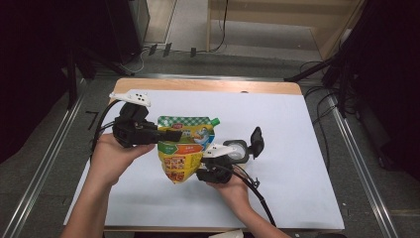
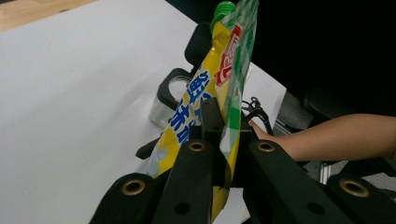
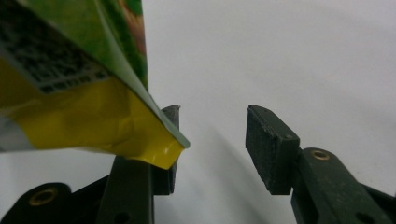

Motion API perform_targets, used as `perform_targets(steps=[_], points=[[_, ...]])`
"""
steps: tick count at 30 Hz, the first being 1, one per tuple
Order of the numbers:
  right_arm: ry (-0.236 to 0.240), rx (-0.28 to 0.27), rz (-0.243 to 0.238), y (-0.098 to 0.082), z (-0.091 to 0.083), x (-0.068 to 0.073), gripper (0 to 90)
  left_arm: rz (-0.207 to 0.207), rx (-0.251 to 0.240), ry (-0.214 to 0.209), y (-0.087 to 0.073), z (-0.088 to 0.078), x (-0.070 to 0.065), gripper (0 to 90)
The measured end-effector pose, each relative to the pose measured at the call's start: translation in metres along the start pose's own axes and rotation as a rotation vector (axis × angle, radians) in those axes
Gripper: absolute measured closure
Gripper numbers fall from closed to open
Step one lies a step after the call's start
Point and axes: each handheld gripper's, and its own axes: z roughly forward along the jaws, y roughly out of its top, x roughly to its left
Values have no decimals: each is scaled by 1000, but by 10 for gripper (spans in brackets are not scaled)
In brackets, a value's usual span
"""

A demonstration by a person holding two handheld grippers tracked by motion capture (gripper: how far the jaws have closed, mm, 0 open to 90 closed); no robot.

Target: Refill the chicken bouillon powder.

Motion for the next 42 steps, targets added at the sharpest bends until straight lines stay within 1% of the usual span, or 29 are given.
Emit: perform_targets(steps=[1, 4, 6, 7, 8, 9, 10, 11, 13, 14, 17, 18, 19, 23, 27, 33, 36, 40, 42], points=[[-1, -7, -7, 0, 0, 0, 568, -1, -1, 4, 0, 0, 0, 900], [21, -19, 2, -1, -1, 2, 566, -18, 8, 10, -2, 2, 4, 900], [22, -23, -17, 0, -1, 5, 578, -42, -4, 0, -4, 4, 9, 900], [45, -31, -23, -1, -1, 7, 580, -57, -5, -13, -5, 5, 12, 900], [45, -31, -23, -1, -1, 7, 580, -57, -5, -13, -5, 5, 12, 900], [38, -29, -31, -1, -1, 8, 592, -58, -7, -6, -5, 6, 13, 900], [41, -32, -41, -1, -1, 9, 592, -62, -8, 5, -5, 7, 14, 900], [41, -29, -46, -1, -1, 10, 592, -61, -6, 20, -5, 8, 14, 900], [50, -23, -51, -2, -1, 12, 592, -62, -4, 33, -5, 9, 15, 900], [54, -20, -64, -2, -1, 14, 598, -61, 0, 52, -5, 9, 16, 900], [56, -19, -78, -2, -1, 16, 598, -62, -3, 55, -5, 9, 16, 900], [65, -19, -77, -2, -2, 16, 597, -64, -8, 54, -5, 9, 17, 900], [87, -14, -72, -1, -3, 17, 594, -68, -16, 72, -5, 9, 17, 899], [100, -17, -78, 0, -5, 19, 594, -65, -17, 85, -5, 10, 17, 892], [111, -13, -87, 1, -6, 22, 625, -62, -6, 95, -6, 14, 18, 867], [124, -22, -72, 2, -10, 22, 629, -56, 18, 92, -6, 23, 19, 826], [139, -31, -64, 3, -12, 23, 635, -59, 27, 90, -7, 27, 20, 809], [133, -34, -84, 4, -13, 25, 635, -56, 37, 92, -8, 31, 21, 789], [133, -29, -87, 4, -14, 25, 635, -49, 50, 104, -9, 34, 21, 774]])
